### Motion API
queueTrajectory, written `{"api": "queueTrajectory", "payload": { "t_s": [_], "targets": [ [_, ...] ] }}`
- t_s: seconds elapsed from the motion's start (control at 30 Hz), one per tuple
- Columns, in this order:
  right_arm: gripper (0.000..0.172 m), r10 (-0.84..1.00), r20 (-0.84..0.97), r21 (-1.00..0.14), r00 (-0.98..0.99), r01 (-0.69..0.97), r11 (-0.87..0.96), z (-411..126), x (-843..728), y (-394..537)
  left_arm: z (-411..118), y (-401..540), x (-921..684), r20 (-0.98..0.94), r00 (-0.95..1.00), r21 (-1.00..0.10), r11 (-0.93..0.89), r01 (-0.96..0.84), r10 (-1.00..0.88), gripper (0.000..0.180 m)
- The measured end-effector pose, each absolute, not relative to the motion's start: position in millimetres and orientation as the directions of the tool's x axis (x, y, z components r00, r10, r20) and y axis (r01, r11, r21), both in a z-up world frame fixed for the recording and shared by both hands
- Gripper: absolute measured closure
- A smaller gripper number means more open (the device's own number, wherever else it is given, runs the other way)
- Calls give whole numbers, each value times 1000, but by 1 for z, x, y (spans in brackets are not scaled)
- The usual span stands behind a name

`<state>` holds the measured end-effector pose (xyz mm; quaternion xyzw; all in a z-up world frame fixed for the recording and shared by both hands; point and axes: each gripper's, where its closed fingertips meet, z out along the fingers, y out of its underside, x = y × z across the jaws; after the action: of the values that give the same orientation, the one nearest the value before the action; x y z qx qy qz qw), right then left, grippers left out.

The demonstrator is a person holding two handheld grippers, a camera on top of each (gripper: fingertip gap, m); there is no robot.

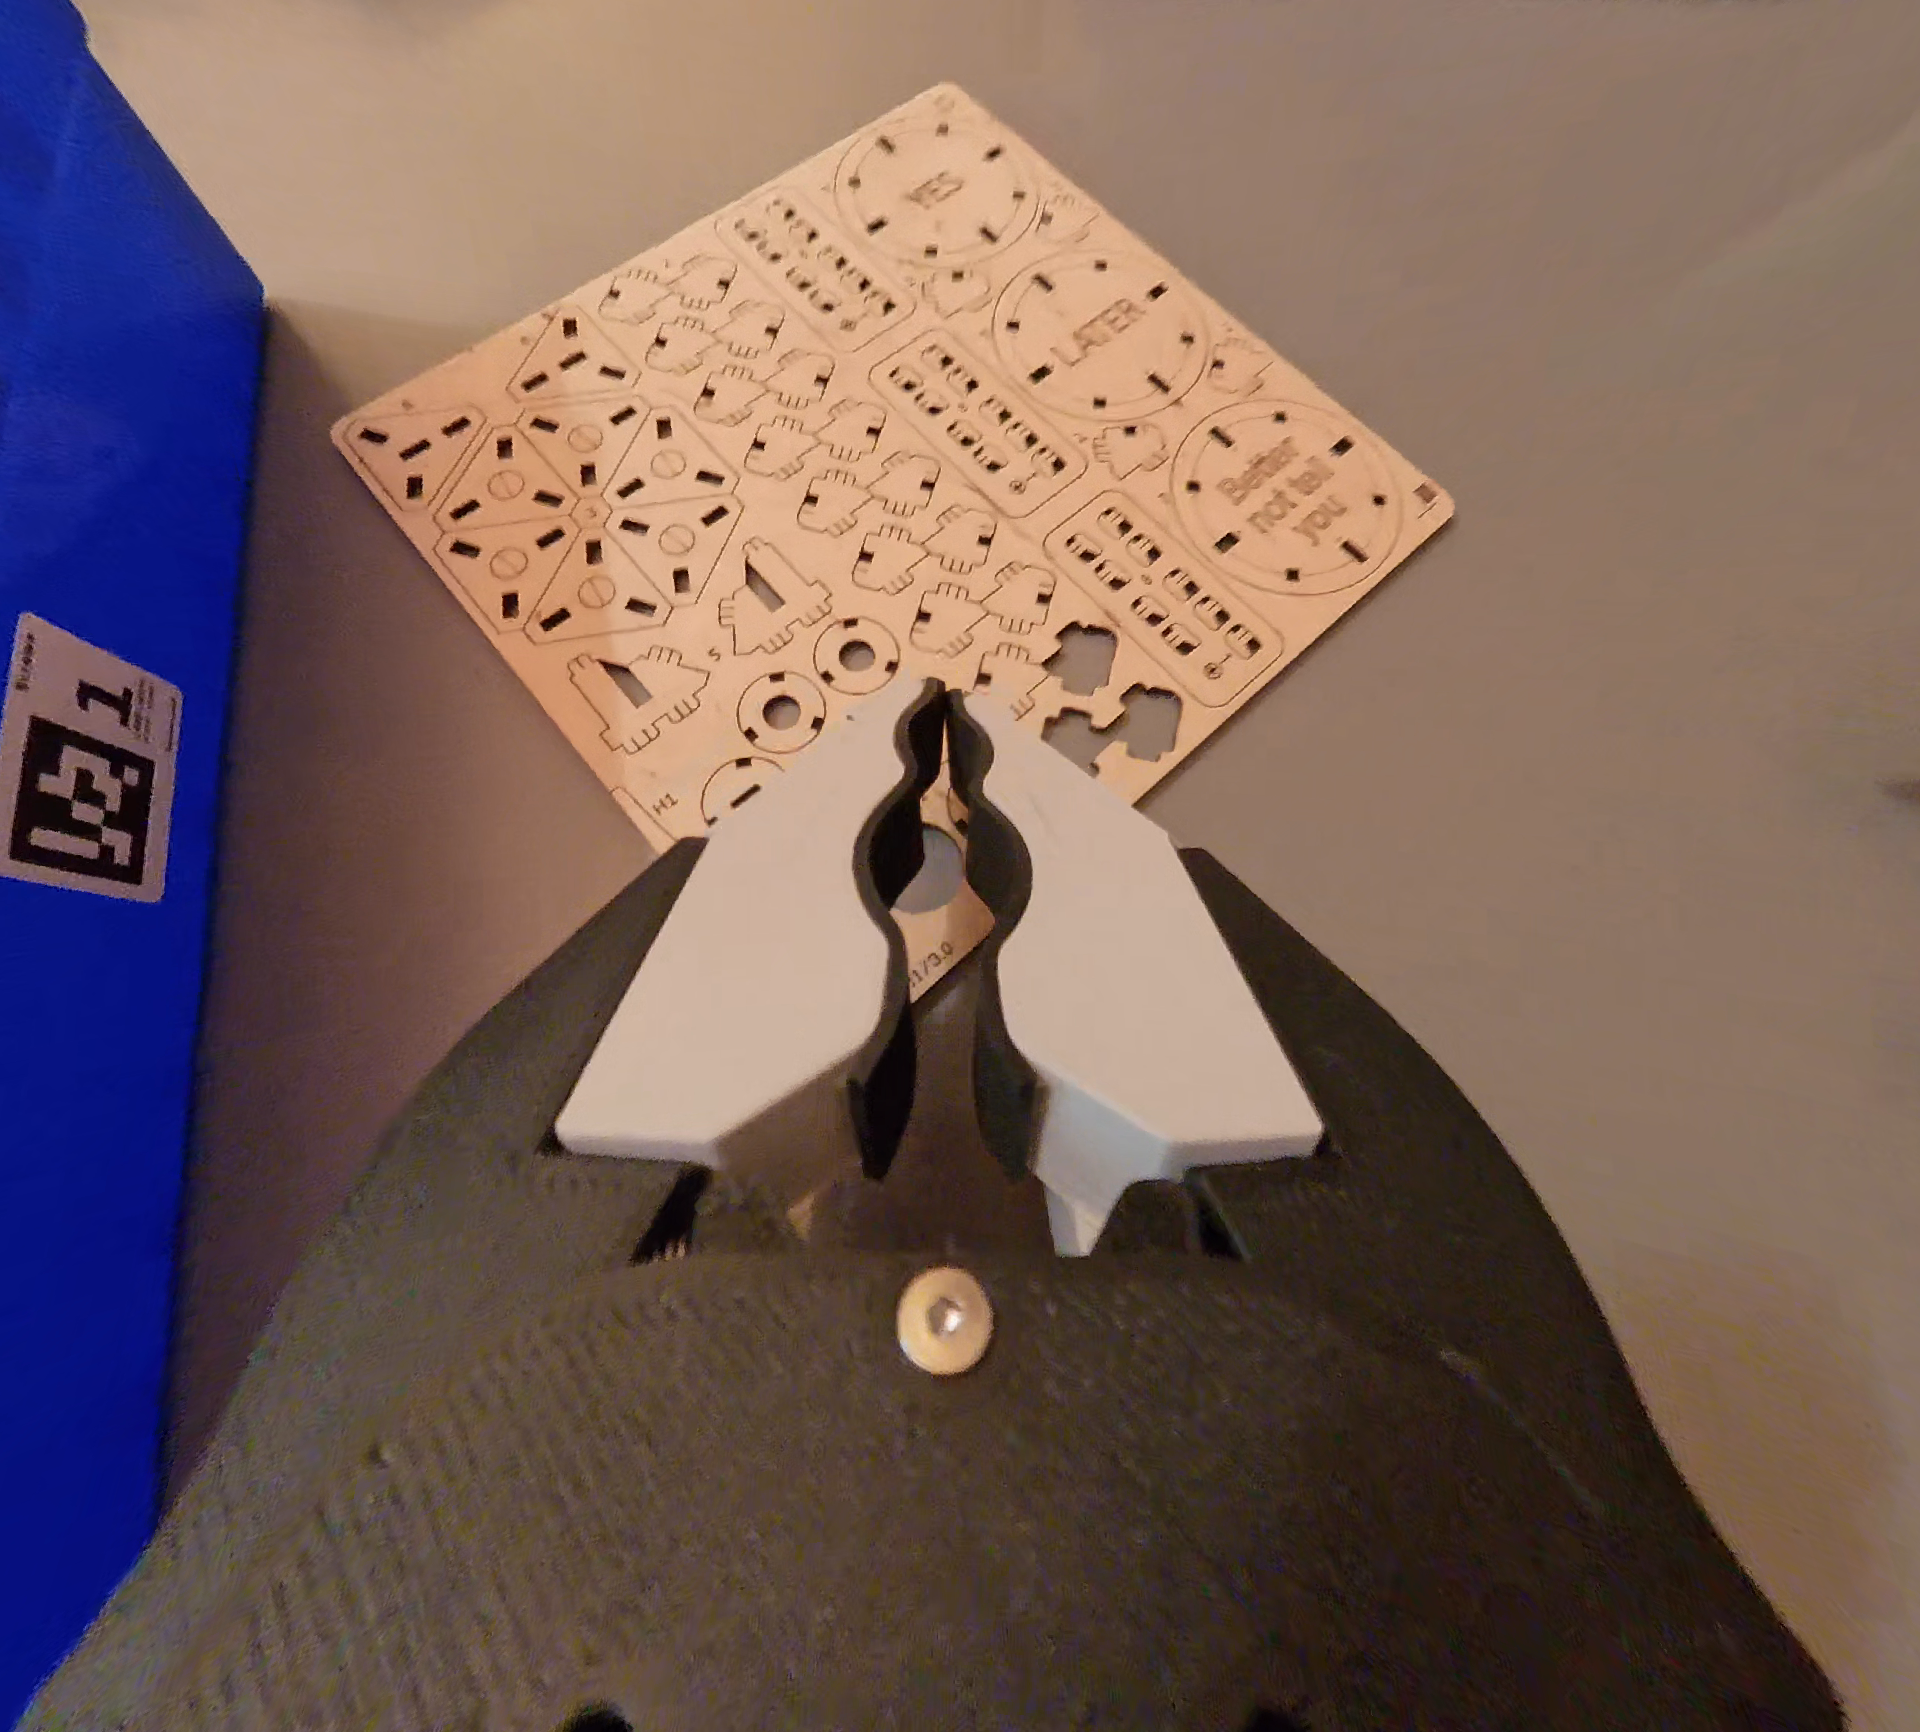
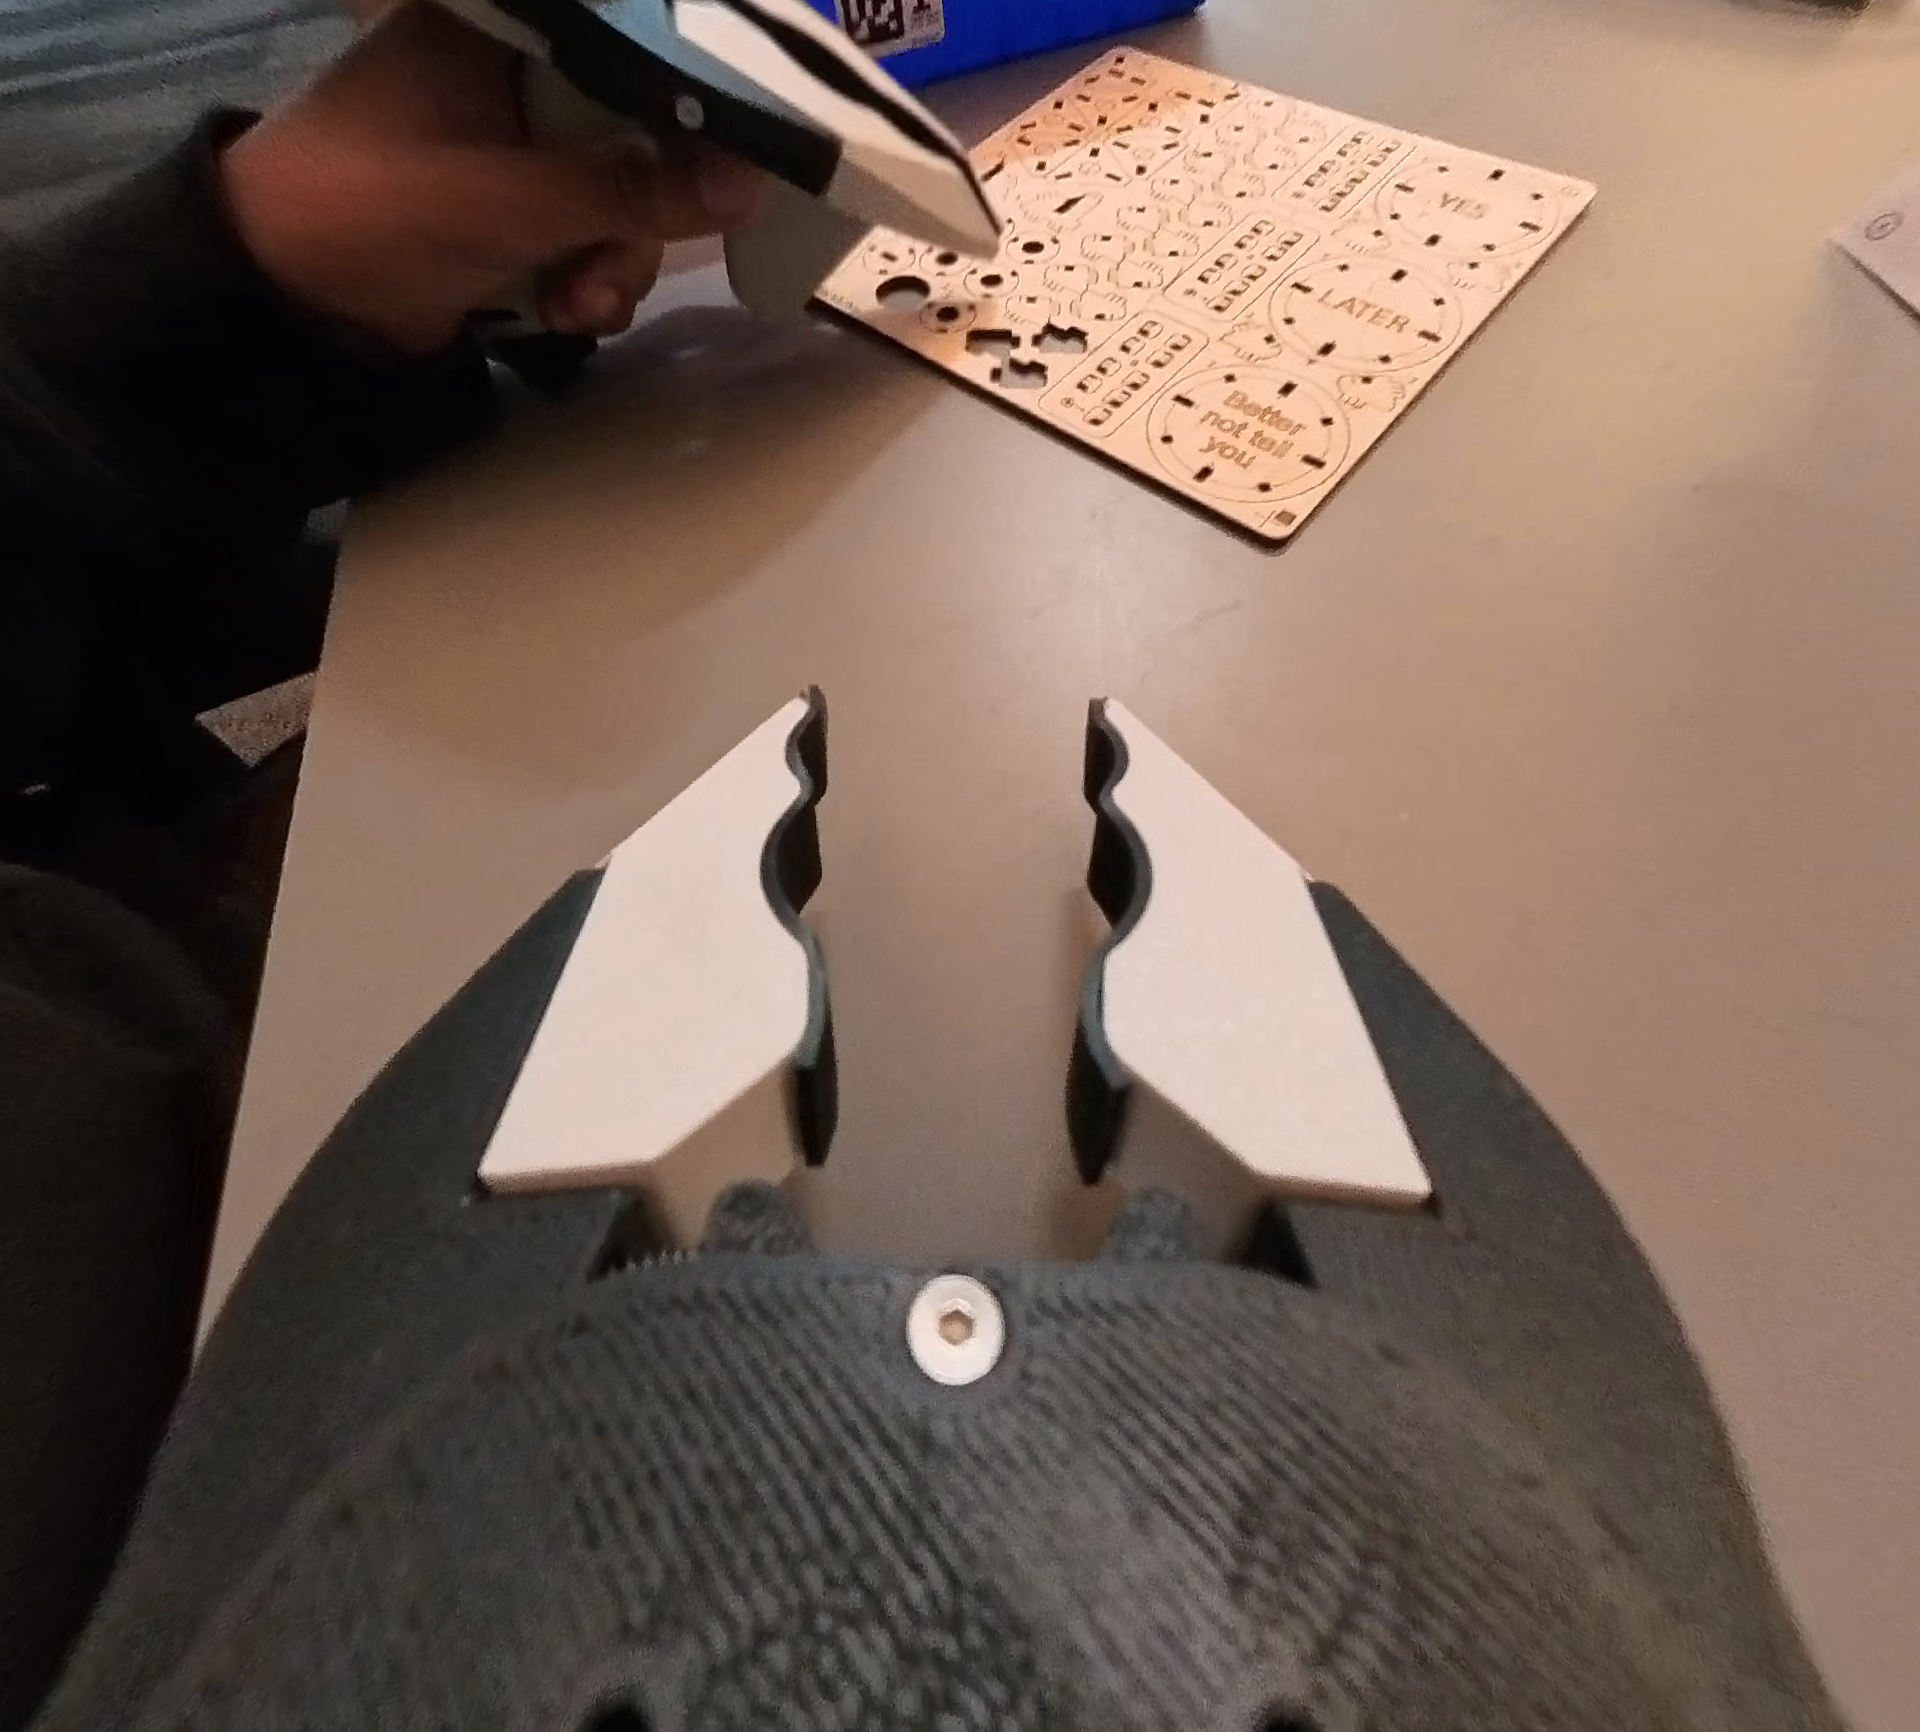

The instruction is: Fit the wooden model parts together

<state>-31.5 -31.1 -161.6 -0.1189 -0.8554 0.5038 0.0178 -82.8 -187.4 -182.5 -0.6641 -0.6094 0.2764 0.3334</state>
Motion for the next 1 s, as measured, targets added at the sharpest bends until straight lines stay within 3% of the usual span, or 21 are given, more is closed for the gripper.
{"api": "queueTrajectory", "payload": {
  "t_s": [0.23,0.47,0.67,0.8,0.9,1.0],
  "targets": [
    [125,247,-79,-881,-966,183,435,-157,-33,-29,-195,-176,-75,6,163,-727,-108,678,987,179],
    [130,257,-20,-893,-966,132,430,-154,-29,-32,-195,-112,6,267,389,-661,-126,740,882,180],
    [126,158,-116,-921,-981,166,353,-135,-6,-64,-189,-69,93,434,531,-632,-174,755,728,180],
    [123,67,-120,-900,-991,137,413,-142,26,-91,-164,-117,109,439,421,-700,10,714,794,178],
    [124,7,-89,-884,-996,82,460,-150,46,-110,-160,-187,107,402,203,-733,182,655,893,151],
    [125,-45,-96,-867,-994,62,495,-152,60,-129,-187,-216,115,440,58,-641,269,719,896,133]
  ]
}}
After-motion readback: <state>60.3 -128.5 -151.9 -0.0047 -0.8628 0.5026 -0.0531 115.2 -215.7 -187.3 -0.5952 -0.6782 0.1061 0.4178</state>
